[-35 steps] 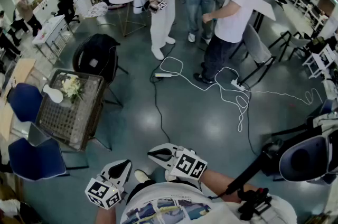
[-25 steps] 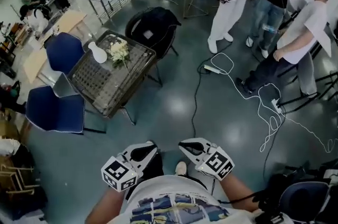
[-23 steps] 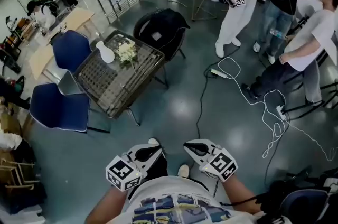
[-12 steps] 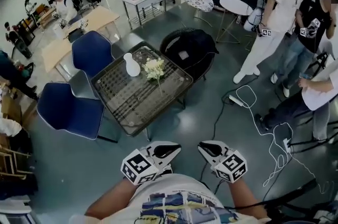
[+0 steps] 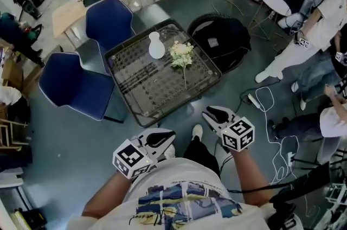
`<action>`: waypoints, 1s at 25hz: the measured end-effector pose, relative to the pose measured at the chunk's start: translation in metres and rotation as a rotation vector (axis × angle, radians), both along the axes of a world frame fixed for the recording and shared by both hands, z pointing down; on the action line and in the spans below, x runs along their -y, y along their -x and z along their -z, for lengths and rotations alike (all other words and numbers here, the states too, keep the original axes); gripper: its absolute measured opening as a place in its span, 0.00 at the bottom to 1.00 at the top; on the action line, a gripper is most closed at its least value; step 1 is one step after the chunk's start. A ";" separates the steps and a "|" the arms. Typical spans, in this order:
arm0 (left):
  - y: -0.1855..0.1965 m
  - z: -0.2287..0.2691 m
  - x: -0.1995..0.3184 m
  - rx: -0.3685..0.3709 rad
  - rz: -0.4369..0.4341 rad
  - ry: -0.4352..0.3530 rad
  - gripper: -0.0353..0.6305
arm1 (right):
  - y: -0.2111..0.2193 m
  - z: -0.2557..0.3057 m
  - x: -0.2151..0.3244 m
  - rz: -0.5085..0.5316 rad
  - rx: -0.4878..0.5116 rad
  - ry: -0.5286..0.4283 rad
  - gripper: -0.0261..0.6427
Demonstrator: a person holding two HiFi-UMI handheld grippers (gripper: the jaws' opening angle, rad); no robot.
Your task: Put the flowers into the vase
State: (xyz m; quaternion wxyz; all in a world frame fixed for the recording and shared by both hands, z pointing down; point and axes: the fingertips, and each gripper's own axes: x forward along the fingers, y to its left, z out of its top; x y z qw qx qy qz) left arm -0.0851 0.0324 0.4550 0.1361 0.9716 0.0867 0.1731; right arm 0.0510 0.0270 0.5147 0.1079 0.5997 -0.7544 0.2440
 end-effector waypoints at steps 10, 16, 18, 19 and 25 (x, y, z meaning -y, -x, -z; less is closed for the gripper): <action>-0.054 -0.003 0.112 0.075 0.314 0.002 0.07 | -0.137 -0.050 0.198 0.098 0.073 0.077 0.17; -0.108 0.010 0.162 0.083 0.475 -0.010 0.07 | -0.195 -0.108 0.309 0.204 0.162 0.173 0.30; -0.112 0.011 0.169 0.106 0.537 -0.001 0.07 | -0.205 -0.131 0.335 0.233 0.194 0.207 0.32; -0.111 0.010 0.172 0.121 0.571 0.003 0.07 | -0.209 -0.142 0.347 0.243 0.205 0.225 0.32; -0.092 0.005 0.193 0.185 0.738 -0.004 0.07 | -0.240 -0.225 0.404 0.173 0.335 0.387 0.34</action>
